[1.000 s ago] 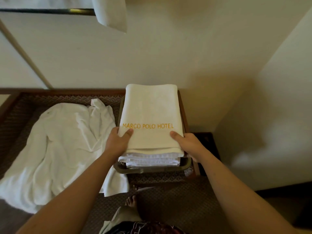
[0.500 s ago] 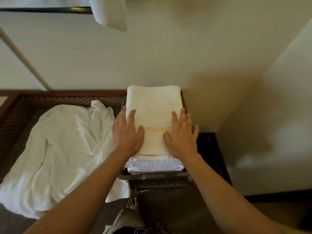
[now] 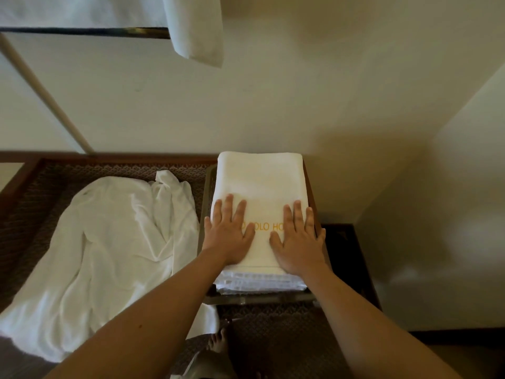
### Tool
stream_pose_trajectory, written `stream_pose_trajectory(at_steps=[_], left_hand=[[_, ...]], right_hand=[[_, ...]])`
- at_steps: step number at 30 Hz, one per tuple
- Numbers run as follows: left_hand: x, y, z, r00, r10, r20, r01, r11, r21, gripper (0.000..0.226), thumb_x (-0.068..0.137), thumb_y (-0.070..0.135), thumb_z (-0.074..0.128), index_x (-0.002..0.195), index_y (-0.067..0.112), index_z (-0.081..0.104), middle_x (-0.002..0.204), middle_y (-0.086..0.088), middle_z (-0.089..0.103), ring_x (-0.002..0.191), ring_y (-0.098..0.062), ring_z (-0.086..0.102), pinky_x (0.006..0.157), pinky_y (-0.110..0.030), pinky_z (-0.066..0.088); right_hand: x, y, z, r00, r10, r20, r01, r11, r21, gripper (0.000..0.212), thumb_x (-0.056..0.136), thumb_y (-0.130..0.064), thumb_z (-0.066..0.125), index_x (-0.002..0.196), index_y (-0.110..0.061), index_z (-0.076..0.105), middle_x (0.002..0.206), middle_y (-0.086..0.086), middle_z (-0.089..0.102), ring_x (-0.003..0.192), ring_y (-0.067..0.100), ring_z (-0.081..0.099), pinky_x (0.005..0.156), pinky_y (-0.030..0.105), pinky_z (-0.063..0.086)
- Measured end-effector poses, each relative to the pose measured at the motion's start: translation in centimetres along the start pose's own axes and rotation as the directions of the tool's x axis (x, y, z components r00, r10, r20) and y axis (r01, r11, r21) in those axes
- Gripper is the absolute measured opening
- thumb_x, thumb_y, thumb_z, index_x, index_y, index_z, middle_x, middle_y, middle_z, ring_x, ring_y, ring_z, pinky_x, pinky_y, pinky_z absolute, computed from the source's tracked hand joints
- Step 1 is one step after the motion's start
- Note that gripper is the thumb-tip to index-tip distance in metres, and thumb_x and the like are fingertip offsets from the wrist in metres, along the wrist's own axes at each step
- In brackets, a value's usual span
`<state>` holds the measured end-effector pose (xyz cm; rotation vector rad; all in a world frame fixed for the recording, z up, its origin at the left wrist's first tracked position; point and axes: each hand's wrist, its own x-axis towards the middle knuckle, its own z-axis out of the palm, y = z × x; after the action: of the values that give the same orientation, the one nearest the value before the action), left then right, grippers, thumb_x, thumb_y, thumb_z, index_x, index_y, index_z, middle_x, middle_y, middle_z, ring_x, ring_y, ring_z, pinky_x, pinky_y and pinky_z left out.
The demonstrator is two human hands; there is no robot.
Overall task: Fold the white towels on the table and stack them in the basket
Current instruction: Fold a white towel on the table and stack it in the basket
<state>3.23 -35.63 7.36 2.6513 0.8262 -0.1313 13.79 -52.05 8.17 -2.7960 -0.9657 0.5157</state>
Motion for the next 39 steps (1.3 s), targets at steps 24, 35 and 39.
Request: stream_pose_trajectory(at_steps=[24,35,39], left_hand=[[-4.1,-23.4,-3.8,0.906,-0.424,-0.004,0.308,0.664,-0.681,0.025,0.097,0.019,0.063,0.115,0.036,0.063,0.132,0.013,0.058,0.112,-0.009,0.058,0.098,-0.028,0.048],[13.2,-34.8,-3.4,0.839,-0.401,0.368,0.521,0.787,-0.330,0.050,0.093,0.036,0.060,0.142,0.033,0.053,0.144,-0.010,0.037,0.117,-0.034,0.056,0.104,-0.038,0.049],[15.8,-36.3,-2.4,0.831,-0.417,0.369,0.525,0.808,-0.268,0.048,0.088,0.049,0.067,0.122,0.015,0.071,0.131,-0.009,0.063,0.113,-0.029,0.064,0.099,-0.038,0.053]], right_hand=[[4.7,-27.6,8.4,0.898,-0.440,0.005,0.423,0.867,0.262,0.052,0.096,-0.021,0.052,0.147,-0.018,0.047,0.164,0.007,0.029,0.153,0.026,0.023,0.121,0.048,0.029],[16.2,-34.0,14.5,0.959,0.009,0.284,-0.130,0.903,0.409,0.047,0.098,-0.022,0.053,0.145,-0.019,0.048,0.152,0.000,0.040,0.137,0.023,0.044,0.113,0.044,0.040],[17.0,-34.5,15.6,0.953,0.054,0.297,-0.186,0.880,0.437,0.047,0.096,-0.016,0.052,0.143,-0.017,0.049,0.147,0.001,0.043,0.135,0.022,0.045,0.112,0.041,0.041]])
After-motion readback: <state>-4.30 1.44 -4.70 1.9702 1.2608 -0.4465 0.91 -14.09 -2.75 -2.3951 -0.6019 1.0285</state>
